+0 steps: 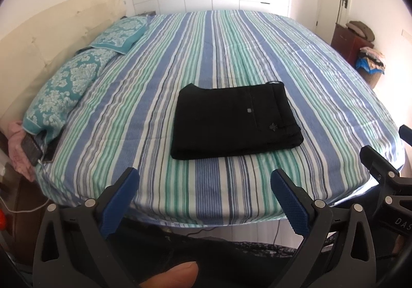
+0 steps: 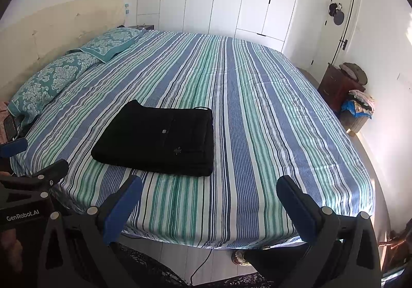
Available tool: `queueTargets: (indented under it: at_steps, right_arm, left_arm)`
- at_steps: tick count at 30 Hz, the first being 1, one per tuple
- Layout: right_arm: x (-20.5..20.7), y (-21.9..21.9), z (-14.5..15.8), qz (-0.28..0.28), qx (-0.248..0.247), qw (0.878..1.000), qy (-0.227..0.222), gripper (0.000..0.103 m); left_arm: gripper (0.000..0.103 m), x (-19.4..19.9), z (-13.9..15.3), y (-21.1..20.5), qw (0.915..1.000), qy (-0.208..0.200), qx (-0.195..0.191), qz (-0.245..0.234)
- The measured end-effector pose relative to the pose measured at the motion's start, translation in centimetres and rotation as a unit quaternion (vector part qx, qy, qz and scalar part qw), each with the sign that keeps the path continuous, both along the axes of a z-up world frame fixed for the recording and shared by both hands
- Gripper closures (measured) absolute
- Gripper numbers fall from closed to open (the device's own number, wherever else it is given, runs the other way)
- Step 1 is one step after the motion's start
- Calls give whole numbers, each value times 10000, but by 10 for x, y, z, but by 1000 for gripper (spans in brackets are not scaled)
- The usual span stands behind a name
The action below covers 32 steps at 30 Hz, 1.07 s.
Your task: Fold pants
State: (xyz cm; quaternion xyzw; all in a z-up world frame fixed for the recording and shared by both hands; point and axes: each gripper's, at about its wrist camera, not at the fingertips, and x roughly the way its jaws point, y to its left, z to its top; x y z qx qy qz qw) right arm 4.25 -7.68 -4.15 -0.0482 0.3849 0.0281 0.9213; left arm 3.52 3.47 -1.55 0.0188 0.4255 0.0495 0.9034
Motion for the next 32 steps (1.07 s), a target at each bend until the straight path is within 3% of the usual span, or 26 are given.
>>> queueTargets:
  at_steps: [4, 32]
  right_arm:
    - [1, -1, 0, -17, 79, 10000, 37, 0]
    - [3, 0, -1, -34, 137, 9999, 84, 0]
  left_arm:
    - [1, 0, -1, -2, 9998, -21, 205, 27]
    - [1, 0, -4, -8, 9999, -62, 149, -32]
